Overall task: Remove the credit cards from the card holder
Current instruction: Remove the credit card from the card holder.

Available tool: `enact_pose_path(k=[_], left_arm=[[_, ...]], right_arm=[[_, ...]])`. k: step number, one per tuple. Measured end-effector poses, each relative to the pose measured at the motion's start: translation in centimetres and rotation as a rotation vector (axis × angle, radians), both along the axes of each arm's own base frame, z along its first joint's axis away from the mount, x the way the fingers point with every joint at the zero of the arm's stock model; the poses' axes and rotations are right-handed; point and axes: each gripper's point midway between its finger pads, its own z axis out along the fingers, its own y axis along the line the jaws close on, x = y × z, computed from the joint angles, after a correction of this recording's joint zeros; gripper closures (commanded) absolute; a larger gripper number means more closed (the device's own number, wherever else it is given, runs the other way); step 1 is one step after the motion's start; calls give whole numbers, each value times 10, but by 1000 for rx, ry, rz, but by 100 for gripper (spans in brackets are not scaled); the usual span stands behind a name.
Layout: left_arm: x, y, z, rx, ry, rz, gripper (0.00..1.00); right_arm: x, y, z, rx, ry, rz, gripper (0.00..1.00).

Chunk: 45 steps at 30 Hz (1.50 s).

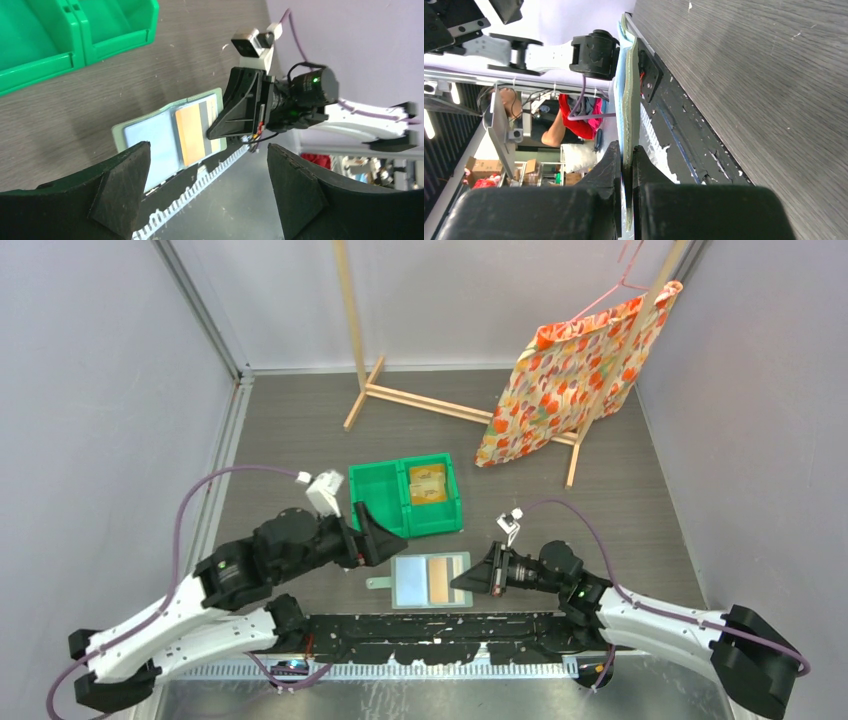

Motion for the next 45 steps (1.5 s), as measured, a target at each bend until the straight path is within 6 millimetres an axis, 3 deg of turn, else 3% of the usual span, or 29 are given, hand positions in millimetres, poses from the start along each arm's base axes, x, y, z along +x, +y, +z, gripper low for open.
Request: enact_pose_path(k=[3,5,9,12,17,21,30,38,45], left_arm=[[2,-22,-12,46,25,-57,46],[1,-35,-27,43,46,-94,56],[-8,-41,-69,35,107,-133,56],[-15,-43,-84,-12,140,-147,55],[-22,-52,-87,-166,170,-169,57],[-25,-55,-88,-235,194,-174,73],[-25,-63,-77,-305,193,-189,69],[-24,-75,-97,-269,231,-207,69],[-19,-81,-110,-235,254,-201,76]], right_arm=[[1,0,-5,-15,11,-5,99],[2,0,-5,-17,12,-11,99],[4,0,-4,-13,9,-21,99],[5,0,-2,-6,7,-22,99],[6,1,4,19,1,-25,99],[6,2,12,49,0,-27,99],[6,3,18,74,5,-27,99],[6,3,18,73,7,-26,99],[9,3,12,53,22,-34,99]])
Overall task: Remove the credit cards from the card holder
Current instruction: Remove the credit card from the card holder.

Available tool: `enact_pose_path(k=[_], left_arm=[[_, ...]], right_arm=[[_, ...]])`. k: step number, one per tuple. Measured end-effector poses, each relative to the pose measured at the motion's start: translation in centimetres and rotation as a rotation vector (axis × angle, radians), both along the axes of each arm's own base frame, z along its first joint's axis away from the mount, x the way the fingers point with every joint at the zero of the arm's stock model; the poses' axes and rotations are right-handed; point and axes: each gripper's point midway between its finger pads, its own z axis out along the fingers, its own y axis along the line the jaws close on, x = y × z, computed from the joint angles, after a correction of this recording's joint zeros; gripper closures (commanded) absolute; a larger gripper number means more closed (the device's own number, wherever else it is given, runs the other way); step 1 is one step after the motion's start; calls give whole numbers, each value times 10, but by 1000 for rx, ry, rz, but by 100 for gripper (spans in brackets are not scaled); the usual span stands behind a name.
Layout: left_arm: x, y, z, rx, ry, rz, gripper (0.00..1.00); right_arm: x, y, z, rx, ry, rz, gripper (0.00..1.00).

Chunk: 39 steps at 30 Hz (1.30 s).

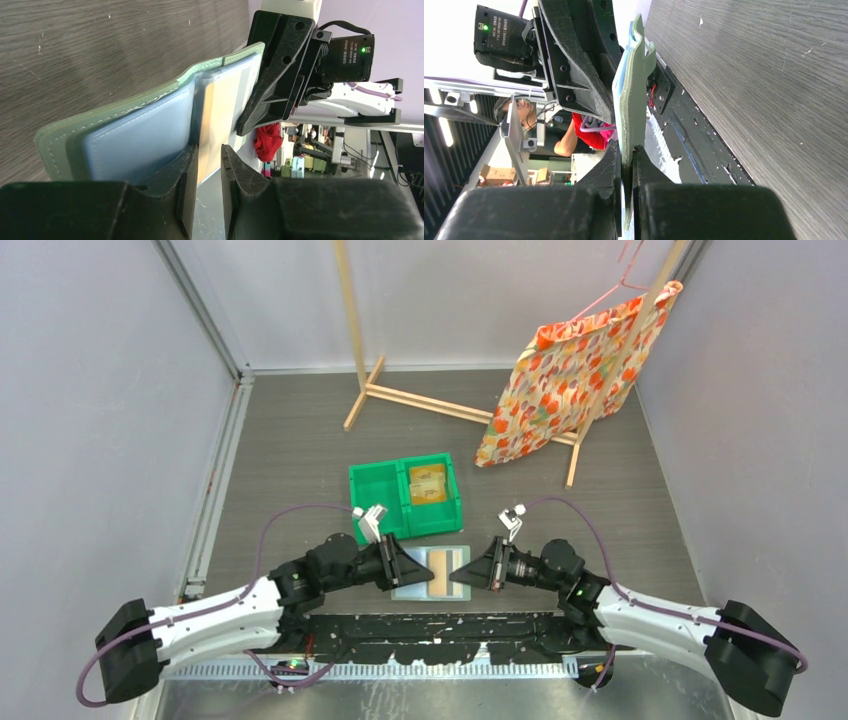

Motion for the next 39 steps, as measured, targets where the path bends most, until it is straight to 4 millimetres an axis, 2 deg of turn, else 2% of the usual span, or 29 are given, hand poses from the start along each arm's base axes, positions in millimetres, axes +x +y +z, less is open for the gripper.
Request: enact_pose_path(k=[3,6,7,10,13,15,17,21,23,26,31,33,39], left_arm=[[0,3,0,10,-9,3,72],[1,17,15,32,-55,36,52],[3,24,23,35,-75,59,41],[9,57,64,-3,-162,170,20],[8,92,84,-47,-213,262,9],[6,106,76,-43,-201,294,7],[3,112,55,-8,-169,299,7],[-1,106,-3,133,-82,259,6],[-3,100,-23,176,-53,231,5],[-5,87,-37,175,-35,190,8],[-6,62,-46,109,-8,130,28],[-5,55,-43,79,-7,117,37],[0,38,-12,-51,-54,100,76]], right_arm=[[0,0,-2,-6,5,0,99],[0,0,0,0,2,2,99],[-1,0,1,2,0,3,99],[-1,-1,6,18,-14,2,99],[-2,-2,10,30,-29,1,99],[-2,-3,11,33,-32,1,99],[-2,-3,11,30,-33,1,99],[-3,-2,7,17,-23,5,99],[-2,-2,4,10,-16,5,99],[-2,-2,4,9,-14,5,99],[-3,-2,4,9,-14,9,99],[-3,-2,4,8,-13,9,99],[-1,1,-11,-54,34,13,99]])
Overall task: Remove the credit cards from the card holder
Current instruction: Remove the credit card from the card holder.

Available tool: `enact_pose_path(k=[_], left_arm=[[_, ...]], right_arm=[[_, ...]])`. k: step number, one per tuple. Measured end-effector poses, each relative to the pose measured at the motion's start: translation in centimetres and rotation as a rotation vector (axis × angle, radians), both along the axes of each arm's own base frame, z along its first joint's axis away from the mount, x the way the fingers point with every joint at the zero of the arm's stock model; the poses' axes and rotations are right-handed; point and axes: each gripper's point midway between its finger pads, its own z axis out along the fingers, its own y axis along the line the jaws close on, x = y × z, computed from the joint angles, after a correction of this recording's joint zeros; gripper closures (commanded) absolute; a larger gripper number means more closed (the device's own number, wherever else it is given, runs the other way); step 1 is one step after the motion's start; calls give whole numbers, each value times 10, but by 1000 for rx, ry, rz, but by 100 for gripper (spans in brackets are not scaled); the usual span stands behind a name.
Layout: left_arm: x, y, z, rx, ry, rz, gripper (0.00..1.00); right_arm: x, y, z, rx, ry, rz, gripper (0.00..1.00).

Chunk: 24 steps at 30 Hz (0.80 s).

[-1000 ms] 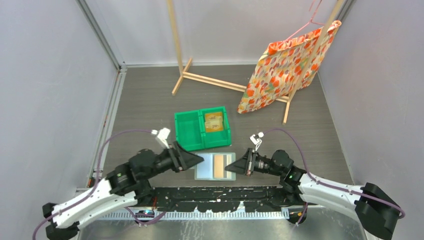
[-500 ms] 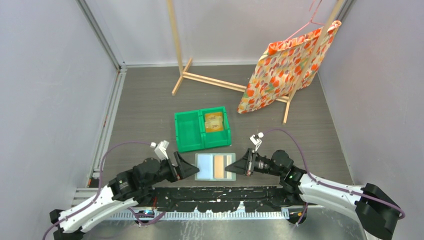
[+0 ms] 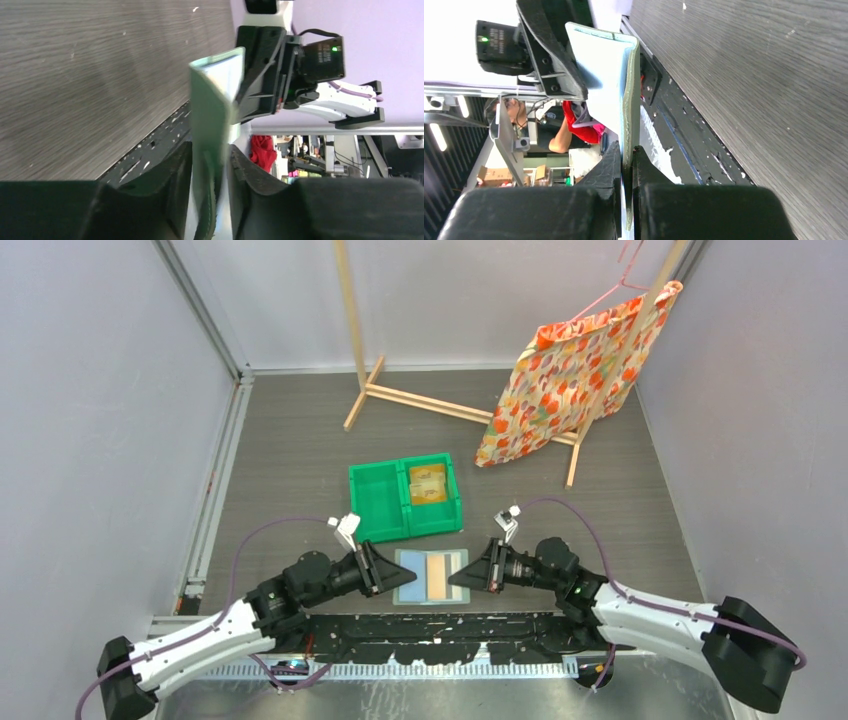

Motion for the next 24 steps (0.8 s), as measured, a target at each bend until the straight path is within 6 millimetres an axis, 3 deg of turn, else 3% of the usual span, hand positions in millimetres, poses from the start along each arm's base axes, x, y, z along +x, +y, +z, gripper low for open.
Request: enact_pose_path(k=[6,10,11,12,13,15,19,24], left_arm=[[1,-4,6,-23,-16,-8,99],[1,-3,5,-19,-15,-4,99],[1,-2,5,-18,-15,-1,99],[1,-1,5,-18,-14,0,99],[1,0,5,-17,-15,4,99],[1,5,6,-18,-20,17,99],[4,17,10,-24,-38,67,99],[6,30,11,-22,-47,111,99]], right_arm=[[0,4,-14,-43,50,14,99],[1,5,-14,-43,53,17,97],[0,5,-14,-42,53,17,89],[0,5,-14,-41,53,18,71],[0,5,-14,-43,54,19,59],[0,5,-12,-58,58,20,45],[3,-1,-6,-129,31,-4,43],[6,-16,13,-170,-31,-60,47]])
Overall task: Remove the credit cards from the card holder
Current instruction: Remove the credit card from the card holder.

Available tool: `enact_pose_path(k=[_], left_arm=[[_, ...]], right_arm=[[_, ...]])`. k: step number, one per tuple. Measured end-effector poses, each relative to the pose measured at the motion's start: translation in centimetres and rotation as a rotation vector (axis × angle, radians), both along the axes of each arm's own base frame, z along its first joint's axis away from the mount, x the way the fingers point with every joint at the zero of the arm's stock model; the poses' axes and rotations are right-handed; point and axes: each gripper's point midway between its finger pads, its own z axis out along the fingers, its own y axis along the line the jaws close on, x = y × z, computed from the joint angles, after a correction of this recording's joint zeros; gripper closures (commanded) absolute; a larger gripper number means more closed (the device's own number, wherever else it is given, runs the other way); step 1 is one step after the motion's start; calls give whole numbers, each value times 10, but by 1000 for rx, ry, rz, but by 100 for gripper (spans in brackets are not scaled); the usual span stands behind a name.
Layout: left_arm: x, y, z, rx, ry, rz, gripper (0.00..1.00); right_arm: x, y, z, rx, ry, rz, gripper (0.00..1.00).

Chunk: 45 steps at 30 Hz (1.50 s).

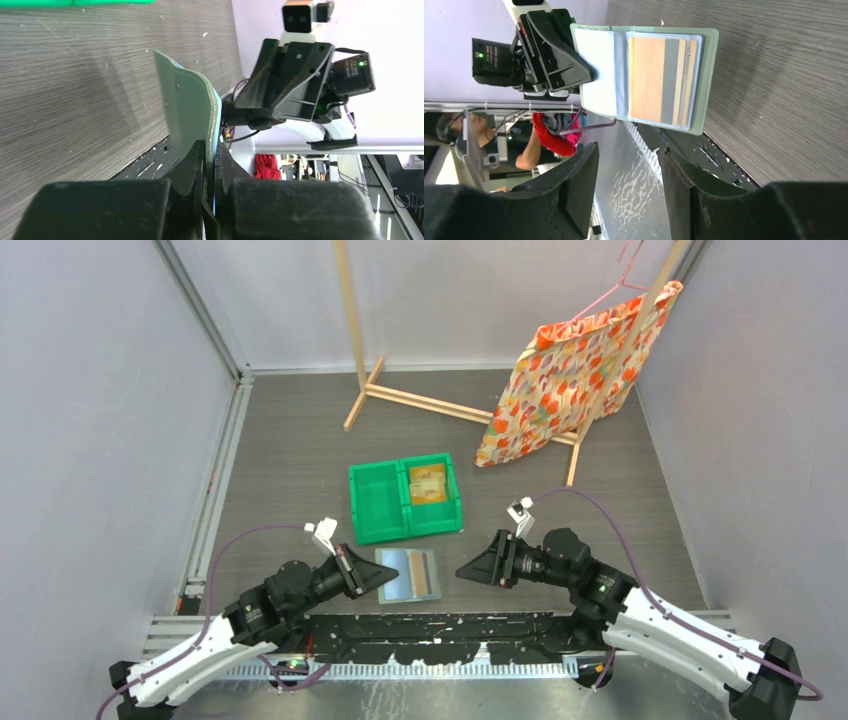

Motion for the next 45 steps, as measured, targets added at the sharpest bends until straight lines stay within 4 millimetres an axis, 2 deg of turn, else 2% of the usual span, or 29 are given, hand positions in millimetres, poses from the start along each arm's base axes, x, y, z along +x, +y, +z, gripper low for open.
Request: enact_pose_path(k=[3,7,12,16,27,35,45], left_arm=[[0,4,-5,14,7,9,99],[-1,5,-8,25,12,11,99],[-1,4,-12,41,22,10,99],[-1,3,-15,53,30,7,99],[-1,1,-10,38,23,-1,99],[-1,1,-10,38,23,-2,99],[-1,1,-10,38,22,-2,99]], right_arm=[[1,-3,5,-25,-6,-10,48],[5,1,2,-67,20,-10,44],[11,18,-13,-92,74,2,42],[8,34,-27,-106,116,38,42],[10,60,-41,-78,142,78,39],[13,68,-45,-53,151,79,36],[13,68,-47,-41,154,72,34]])
